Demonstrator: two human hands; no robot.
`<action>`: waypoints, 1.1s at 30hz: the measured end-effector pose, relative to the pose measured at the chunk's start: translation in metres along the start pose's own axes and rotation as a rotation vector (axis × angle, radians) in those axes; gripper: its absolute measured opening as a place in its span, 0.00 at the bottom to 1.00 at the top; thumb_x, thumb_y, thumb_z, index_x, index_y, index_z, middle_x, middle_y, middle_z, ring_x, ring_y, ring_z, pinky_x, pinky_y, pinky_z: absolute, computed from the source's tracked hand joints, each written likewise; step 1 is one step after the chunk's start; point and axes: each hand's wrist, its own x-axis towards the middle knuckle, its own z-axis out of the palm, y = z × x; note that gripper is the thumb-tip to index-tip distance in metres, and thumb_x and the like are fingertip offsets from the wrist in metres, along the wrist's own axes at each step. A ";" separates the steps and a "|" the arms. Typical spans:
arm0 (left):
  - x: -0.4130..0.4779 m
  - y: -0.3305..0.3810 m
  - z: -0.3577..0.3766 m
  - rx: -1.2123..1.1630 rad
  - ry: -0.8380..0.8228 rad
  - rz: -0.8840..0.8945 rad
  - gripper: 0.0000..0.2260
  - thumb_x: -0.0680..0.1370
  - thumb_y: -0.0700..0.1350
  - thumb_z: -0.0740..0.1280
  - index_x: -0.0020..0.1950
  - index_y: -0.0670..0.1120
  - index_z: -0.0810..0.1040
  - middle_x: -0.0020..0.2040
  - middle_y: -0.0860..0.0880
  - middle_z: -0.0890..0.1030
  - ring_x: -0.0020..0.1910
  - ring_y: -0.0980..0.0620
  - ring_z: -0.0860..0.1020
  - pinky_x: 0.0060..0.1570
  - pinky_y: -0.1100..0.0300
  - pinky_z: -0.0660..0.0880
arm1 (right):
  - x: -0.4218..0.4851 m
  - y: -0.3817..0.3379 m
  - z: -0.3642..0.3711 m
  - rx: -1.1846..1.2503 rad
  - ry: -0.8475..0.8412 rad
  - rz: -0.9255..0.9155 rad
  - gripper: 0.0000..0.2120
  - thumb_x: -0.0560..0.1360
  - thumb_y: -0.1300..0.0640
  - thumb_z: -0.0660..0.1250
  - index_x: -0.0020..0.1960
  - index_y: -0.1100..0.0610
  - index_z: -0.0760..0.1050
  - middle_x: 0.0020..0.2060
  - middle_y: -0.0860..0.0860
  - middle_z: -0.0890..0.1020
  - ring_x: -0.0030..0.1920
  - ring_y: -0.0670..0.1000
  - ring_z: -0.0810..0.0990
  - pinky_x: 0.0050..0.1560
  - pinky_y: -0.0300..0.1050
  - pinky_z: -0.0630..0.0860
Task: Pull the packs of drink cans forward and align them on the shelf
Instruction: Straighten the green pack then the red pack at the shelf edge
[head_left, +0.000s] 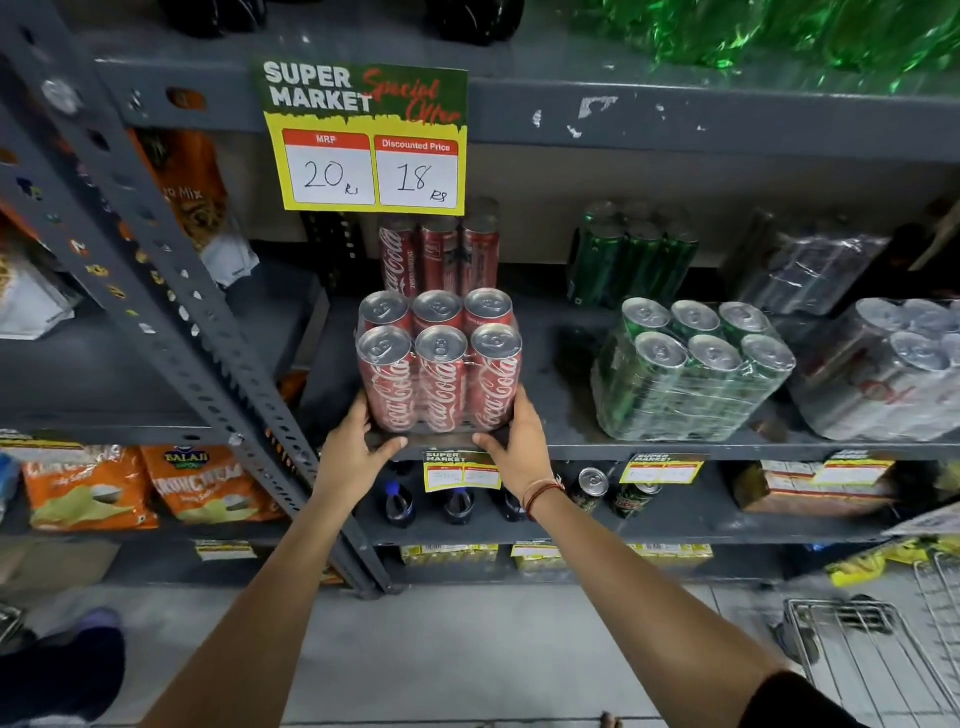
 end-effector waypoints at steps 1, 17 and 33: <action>-0.001 0.000 0.000 0.009 0.015 0.009 0.38 0.71 0.42 0.74 0.76 0.44 0.58 0.67 0.42 0.76 0.64 0.43 0.76 0.61 0.58 0.69 | -0.002 0.000 0.001 -0.012 0.011 -0.003 0.33 0.69 0.67 0.72 0.70 0.56 0.62 0.62 0.55 0.74 0.64 0.55 0.71 0.67 0.48 0.67; -0.012 0.001 -0.001 0.138 0.130 0.054 0.36 0.70 0.48 0.75 0.74 0.42 0.64 0.58 0.41 0.82 0.56 0.43 0.81 0.57 0.51 0.76 | -0.014 0.008 0.004 -0.133 0.075 -0.034 0.33 0.71 0.58 0.73 0.71 0.58 0.62 0.55 0.58 0.77 0.55 0.56 0.71 0.49 0.38 0.65; -0.021 0.016 -0.006 0.263 0.096 0.055 0.34 0.74 0.48 0.71 0.75 0.39 0.60 0.58 0.38 0.81 0.56 0.40 0.80 0.55 0.50 0.75 | -0.017 -0.006 -0.012 -0.194 -0.007 0.029 0.35 0.72 0.50 0.72 0.72 0.60 0.61 0.59 0.61 0.76 0.62 0.58 0.71 0.63 0.51 0.70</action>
